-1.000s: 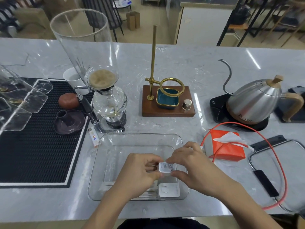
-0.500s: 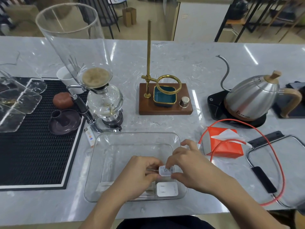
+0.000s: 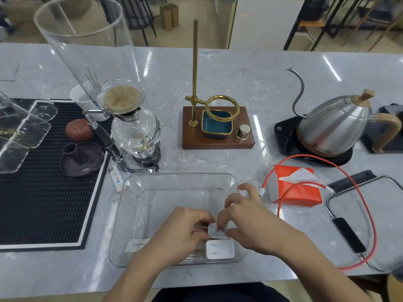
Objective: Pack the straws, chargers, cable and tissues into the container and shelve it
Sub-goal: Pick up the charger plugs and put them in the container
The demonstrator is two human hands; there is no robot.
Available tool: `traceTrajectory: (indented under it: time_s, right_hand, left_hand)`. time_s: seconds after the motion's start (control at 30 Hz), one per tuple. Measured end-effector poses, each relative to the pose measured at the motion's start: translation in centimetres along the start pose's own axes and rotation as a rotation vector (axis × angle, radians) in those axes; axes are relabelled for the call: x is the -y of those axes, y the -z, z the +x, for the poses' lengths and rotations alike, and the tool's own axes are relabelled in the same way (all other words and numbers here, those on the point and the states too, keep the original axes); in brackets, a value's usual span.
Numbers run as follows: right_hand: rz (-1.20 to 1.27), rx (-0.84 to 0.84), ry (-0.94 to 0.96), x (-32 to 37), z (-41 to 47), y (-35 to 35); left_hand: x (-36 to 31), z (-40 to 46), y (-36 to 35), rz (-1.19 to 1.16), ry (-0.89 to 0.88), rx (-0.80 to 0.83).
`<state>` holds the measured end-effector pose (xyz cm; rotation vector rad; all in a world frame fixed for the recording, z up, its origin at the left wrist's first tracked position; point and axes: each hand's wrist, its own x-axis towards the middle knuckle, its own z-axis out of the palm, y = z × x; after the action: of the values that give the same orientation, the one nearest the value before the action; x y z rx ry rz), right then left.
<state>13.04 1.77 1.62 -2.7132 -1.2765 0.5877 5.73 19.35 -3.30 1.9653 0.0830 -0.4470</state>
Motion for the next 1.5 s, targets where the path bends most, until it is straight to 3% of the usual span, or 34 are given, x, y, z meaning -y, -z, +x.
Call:
traceTrajectory:
  time_s: [0.6, 1.03, 1.33, 1.5]
  right_hand:
    - [0.127, -0.091, 0.039, -0.7, 0.2, -1.9]
    - [0.168, -0.091, 0.03, -1.1, 0.1, -2.5]
    - [0.226, -0.117, 0.068, -1.4, -0.3, -1.6]
    - [0.288, -0.228, 0.096, -2.3, -1.3, -0.8]
  left_hand:
    - [0.5, 0.2, 0.0, 0.142, -0.009, -0.032]
    - [0.2, 0.0, 0.1, 0.054, 0.029, -0.051]
    - [-0.5, -0.3, 0.0, 0.028, 0.028, -0.208]
    - [-1.9, -0.5, 0.2, 0.036, -0.003, -0.318]
